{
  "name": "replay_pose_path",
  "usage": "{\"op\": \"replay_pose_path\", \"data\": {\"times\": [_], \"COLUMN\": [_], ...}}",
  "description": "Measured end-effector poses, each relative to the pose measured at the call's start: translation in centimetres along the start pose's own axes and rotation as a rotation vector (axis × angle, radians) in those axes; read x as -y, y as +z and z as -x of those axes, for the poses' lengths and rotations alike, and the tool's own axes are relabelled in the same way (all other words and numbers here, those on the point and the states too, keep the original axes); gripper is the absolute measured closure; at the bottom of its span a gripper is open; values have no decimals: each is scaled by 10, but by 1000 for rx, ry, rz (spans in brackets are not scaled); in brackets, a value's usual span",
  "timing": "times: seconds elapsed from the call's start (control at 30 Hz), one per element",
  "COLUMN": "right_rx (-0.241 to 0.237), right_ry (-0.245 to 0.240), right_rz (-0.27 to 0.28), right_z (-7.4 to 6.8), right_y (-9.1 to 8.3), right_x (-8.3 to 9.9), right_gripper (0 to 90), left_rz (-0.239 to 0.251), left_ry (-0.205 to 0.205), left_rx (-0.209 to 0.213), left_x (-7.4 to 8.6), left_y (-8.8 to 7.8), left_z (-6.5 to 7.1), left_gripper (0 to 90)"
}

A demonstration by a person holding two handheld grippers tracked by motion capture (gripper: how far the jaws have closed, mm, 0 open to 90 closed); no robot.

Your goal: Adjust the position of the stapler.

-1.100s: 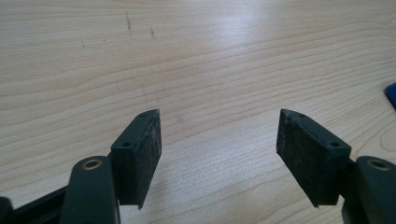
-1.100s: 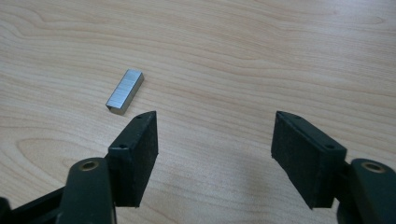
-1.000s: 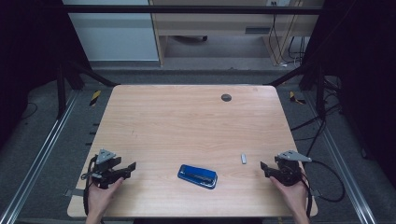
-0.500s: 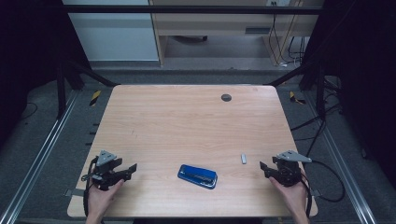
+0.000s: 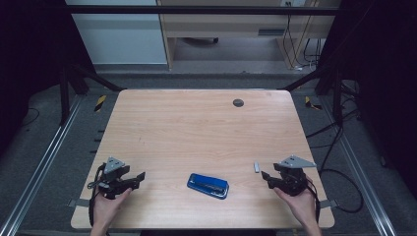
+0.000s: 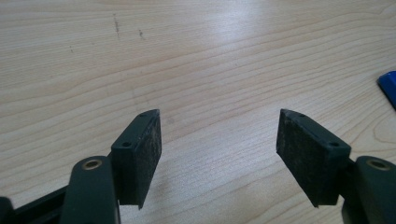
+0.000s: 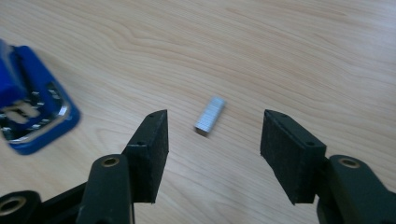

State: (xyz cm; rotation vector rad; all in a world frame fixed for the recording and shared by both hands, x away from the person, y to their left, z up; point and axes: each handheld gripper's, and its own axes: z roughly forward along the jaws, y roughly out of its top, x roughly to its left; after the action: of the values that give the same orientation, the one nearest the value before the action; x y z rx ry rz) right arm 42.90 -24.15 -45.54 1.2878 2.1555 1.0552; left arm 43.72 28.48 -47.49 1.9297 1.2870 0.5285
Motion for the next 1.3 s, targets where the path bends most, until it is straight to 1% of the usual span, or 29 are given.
{"op": "replay_pose_path", "data": {"times": [0.13,0.17,0.2,0.27,0.37,0.5,0.6,0.7,0.77,0.9,1.0,1.03,1.23,1.3], "right_rx": [-38,-39,-43,-59,-99,-155,-200,-246,-257,-285,-307,-317,-379,-393], "right_ry": [-46,-67,-64,-74,-82,-123,-160,-168,-176,-201,-230,-249,-284,-300], "right_rz": [0,-3,-9,-11,-17,-27,-45,-53,-56,-59,-69,-80,-107,-117], "right_z": [-11,-12,-14,-15,-20,-31,-38,-44,-48,-58,-65,-68,-80,-85], "right_y": [1,2,2,3,4,5,7,8,10,12,14,16,28,32], "right_x": [-12,-15,-19,-25,-38,-54,-65,-75,-81,-90,-96,-98,-105,-105], "right_gripper": [413,409,405,404,393,392,392,388,387,390,394,395,408,420], "left_rz": [3,3,2,0,-1,-3,-4,-4,-2,-1,-1,-1,-4,-3], "left_ry": [-2,-3,-2,-3,-1,1,2,3,3,1,3,4,9,10], "left_rx": [-2,-1,-1,1,3,3,6,8,10,9,9,9,10,11], "left_x": [0,0,0,1,1,1,1,1,1,1,1,1,1,1], "left_y": [-1,-1,-1,0,0,0,1,1,0,0,0,0,0,0], "left_z": [0,0,0,0,0,1,2,2,3,3,3,3,4,4], "left_gripper": [309,310,309,309,310,310,310,309,309,309,309,309,310,310]}}
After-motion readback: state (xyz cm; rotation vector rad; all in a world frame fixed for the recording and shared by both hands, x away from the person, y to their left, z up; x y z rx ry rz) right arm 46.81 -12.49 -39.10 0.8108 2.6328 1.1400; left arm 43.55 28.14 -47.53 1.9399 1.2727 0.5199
